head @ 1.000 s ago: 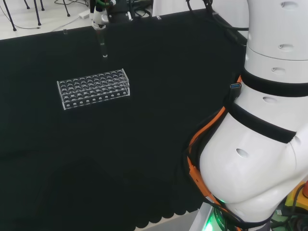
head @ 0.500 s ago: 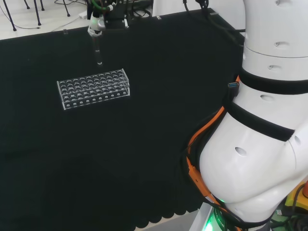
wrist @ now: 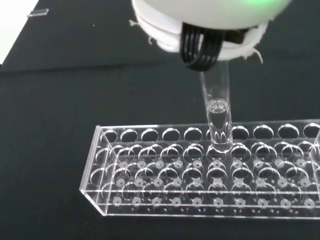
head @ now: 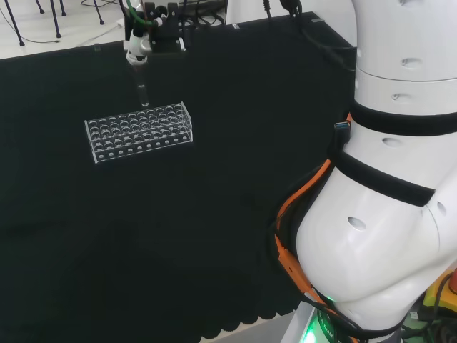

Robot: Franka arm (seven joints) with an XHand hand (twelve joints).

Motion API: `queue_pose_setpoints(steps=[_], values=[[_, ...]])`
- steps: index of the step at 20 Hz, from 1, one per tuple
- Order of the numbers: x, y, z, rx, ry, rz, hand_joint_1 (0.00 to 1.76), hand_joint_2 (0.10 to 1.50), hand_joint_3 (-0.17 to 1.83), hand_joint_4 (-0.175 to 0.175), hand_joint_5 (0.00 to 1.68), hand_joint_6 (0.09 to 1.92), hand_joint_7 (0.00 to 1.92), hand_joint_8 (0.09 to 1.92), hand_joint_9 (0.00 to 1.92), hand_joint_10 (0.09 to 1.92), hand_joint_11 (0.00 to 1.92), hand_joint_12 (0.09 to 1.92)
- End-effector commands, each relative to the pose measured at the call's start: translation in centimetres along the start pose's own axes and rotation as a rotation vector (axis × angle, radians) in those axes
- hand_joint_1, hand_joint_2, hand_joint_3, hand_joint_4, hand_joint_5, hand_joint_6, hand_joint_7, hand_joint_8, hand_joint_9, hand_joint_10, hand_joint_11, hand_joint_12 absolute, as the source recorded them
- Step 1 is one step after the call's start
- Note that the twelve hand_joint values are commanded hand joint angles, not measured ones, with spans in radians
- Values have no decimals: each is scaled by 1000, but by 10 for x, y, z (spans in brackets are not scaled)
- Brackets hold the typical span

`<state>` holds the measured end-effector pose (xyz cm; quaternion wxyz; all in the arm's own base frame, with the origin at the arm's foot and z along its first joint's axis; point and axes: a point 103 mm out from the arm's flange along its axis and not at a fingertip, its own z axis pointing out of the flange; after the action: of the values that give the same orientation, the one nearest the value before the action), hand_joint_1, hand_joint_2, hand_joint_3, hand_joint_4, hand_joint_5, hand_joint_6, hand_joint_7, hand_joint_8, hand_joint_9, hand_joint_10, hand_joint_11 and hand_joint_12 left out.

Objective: Put the test tube back in the rack.

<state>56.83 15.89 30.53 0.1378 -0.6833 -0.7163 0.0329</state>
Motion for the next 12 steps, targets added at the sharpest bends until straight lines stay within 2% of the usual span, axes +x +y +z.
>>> queue_pose_setpoints(steps=[1,12], values=[[1,0,14,26,24,17,1436,676,548,-175,1388,116,1398,713,1296,563,957,1230],[33,8,18,32,43,-33,1436,676,549,-175,1390,112,1398,714,1297,563,957,1230]])
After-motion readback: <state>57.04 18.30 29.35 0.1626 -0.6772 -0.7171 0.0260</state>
